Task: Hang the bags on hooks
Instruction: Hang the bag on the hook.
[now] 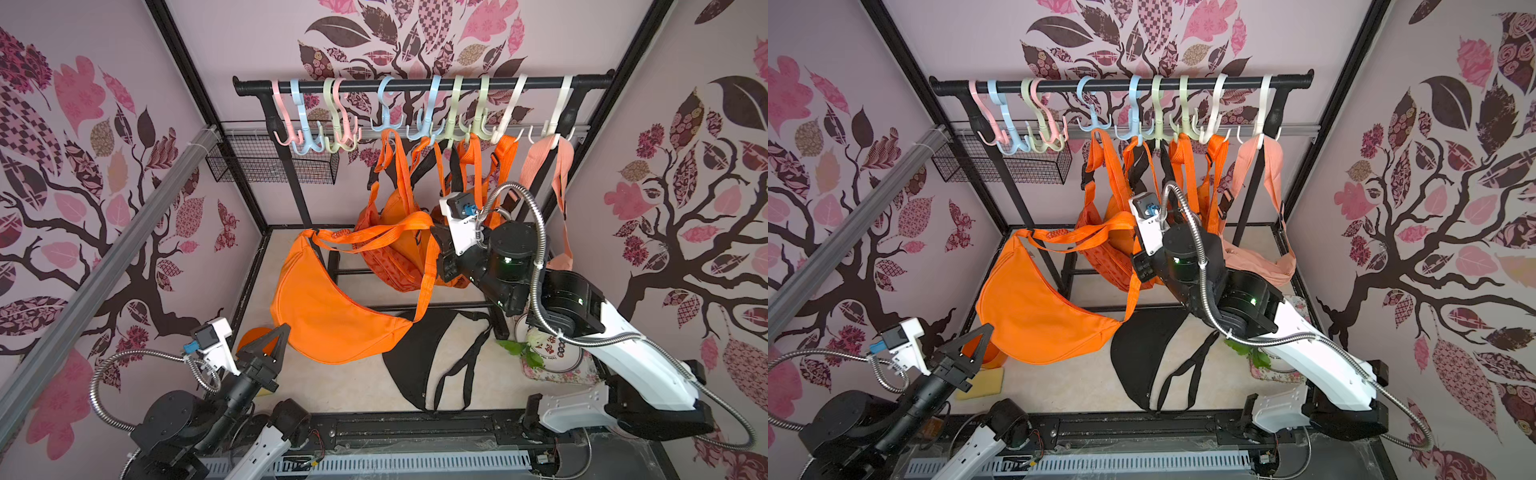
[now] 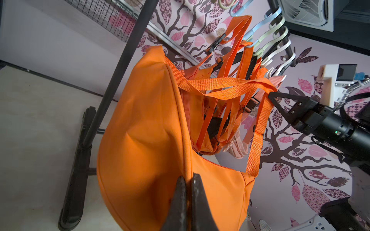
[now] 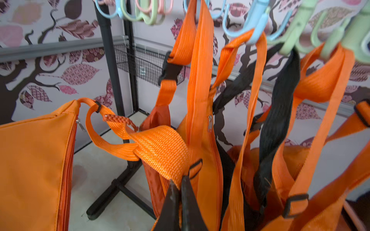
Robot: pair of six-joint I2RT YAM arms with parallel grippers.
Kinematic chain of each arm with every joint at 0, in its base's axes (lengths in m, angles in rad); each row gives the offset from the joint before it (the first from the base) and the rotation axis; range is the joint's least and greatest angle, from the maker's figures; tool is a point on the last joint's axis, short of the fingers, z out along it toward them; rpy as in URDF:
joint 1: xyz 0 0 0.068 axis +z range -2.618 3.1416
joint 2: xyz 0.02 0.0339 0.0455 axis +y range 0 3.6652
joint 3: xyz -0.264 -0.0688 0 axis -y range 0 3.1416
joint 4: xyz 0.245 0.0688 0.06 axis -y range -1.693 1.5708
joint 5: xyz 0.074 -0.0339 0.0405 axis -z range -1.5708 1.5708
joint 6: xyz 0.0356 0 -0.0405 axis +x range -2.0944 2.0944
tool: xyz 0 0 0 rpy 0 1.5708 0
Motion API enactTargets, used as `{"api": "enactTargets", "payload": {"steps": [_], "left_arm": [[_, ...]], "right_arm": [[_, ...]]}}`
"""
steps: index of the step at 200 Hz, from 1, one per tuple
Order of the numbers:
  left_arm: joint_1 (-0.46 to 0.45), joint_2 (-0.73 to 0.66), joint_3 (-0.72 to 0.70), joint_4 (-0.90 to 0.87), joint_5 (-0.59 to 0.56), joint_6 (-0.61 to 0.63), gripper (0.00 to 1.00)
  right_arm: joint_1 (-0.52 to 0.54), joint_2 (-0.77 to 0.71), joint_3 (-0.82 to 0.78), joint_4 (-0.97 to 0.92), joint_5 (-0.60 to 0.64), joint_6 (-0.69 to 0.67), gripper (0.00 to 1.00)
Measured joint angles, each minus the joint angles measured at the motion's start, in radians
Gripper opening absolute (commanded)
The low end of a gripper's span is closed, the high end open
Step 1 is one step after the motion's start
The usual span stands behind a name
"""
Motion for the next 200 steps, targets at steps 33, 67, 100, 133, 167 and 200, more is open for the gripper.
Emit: {"api": "enactTargets", "payload": {"steps": [33,67,100,133,167,200], "left_arm": [[0.035,0.008,0.060,0.089,0.043,0.060,0.00],[0.035,0.020,0.077,0.145,0.056,0.114,0.00],[0.036,0.080,0.122,0.184,0.068,0.168,0.00],[0.036,0.117,0.156,0.203,0.068,0.216,0.00],[0.036,0.139,0.186,0.217,0.069,0.253,0.00],[0.036,0.168,0.225,0.217,0.066,0.281,0.00]], "right_arm": [[-0.002,0.161,0.259,0.053,-0.043,-0.089,0.00],[-0.003,0.382,0.605,0.065,-0.071,-0.163,0.00],[-0.021,0.501,0.727,0.140,-0.099,-0.213,0.00],[-0.068,0.554,0.727,0.216,-0.129,-0.226,0.00],[-0.090,0.594,0.730,0.306,-0.157,-0.233,0.00],[-0.108,0.643,0.768,0.365,-0.189,-0.227,0.00]]}}
